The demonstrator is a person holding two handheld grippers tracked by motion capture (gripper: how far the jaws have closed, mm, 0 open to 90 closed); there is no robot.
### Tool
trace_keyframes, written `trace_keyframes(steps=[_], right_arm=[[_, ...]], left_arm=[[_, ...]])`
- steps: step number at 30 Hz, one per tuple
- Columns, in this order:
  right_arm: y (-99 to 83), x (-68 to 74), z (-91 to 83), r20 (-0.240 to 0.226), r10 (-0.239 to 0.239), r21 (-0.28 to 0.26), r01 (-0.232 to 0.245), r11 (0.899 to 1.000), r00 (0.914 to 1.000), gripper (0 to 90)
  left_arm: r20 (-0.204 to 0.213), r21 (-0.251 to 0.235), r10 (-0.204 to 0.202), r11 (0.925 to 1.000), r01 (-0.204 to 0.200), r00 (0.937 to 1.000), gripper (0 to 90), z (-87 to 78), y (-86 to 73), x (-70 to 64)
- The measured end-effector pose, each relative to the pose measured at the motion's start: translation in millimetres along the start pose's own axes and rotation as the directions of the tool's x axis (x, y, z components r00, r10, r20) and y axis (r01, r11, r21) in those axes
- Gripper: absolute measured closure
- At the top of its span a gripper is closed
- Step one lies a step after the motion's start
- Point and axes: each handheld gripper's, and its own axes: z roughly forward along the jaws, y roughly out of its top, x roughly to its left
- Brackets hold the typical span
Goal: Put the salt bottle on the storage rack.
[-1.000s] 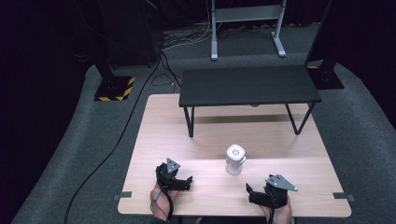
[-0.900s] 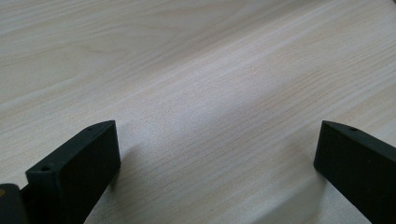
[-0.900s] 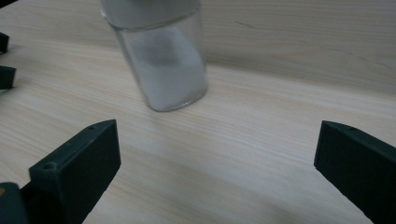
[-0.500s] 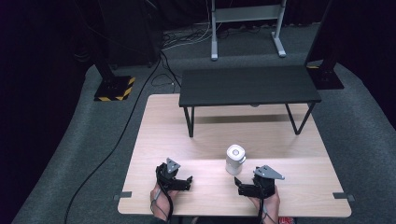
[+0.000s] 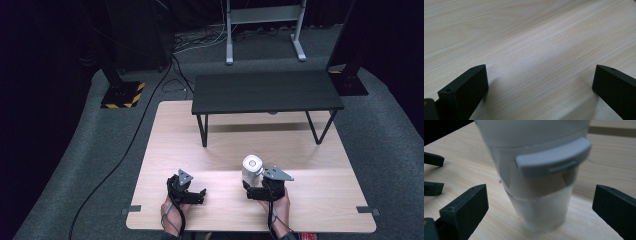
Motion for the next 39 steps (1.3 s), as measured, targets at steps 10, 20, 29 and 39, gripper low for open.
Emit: trace_keyframes(steps=[10,20,29,39], right_arm=[[2.4,-0.3,14.4,-0.002,-0.011,-0.024,0.011,1.000,0.9999,0.0],[3.1,-2.1,22.9,-0.007,-0.017,-0.040,0.017,0.999,0.9998,0.0],[3.6,11.4,19.6,0.056,-0.058,-0.039,0.060,0.997,0.9967,27.3],[5.1,15.4,15.4,0.082,-0.047,-0.029,0.050,0.998,0.9955,27.5]], left_arm=[[0.001,0.000,0.001,1.0000,-0.001,1.0000,0.0,0.0,0.0,0.0],[0.001,0.000,0.000,1.0000,0.000,1.0000,0.0,0.0,-0.1,0.0],[0.000,-0.001,0.002,1.0000,-0.002,1.0000,0.0,0.0,-0.1,-0.2],[0.000,0.000,0.002,1.0000,-0.002,1.0000,0.0,-0.1,-0.1,-0.2]])
